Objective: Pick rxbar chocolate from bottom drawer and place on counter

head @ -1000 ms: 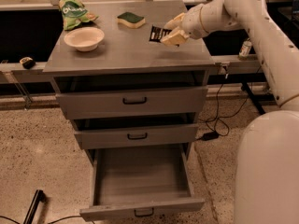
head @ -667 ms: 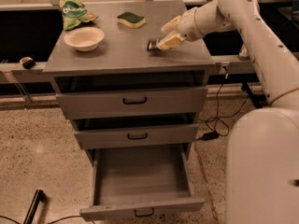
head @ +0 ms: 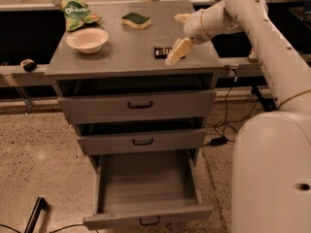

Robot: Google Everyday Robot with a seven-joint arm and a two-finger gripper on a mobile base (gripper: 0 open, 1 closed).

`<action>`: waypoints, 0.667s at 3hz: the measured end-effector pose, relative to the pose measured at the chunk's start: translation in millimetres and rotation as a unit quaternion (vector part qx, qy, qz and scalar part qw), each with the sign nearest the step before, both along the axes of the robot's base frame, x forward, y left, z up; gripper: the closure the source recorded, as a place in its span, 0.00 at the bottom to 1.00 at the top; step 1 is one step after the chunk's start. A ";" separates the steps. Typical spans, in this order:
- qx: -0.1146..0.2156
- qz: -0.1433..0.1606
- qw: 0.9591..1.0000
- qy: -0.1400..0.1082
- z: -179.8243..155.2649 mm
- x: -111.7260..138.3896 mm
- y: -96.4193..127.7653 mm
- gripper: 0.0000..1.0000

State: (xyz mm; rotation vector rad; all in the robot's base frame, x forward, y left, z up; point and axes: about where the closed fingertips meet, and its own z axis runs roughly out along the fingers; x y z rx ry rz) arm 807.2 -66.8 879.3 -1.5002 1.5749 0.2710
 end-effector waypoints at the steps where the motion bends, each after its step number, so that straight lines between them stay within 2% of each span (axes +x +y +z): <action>1: -0.051 0.024 0.998 0.035 -39.7 -13.8 -27.1 0.00; 2: -0.080 0.052 0.995 0.029 -50.7 -44.8 -61.2 0.00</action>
Offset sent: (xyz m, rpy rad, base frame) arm -0.0979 -0.1087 -0.0707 -0.2403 0.0428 0.1738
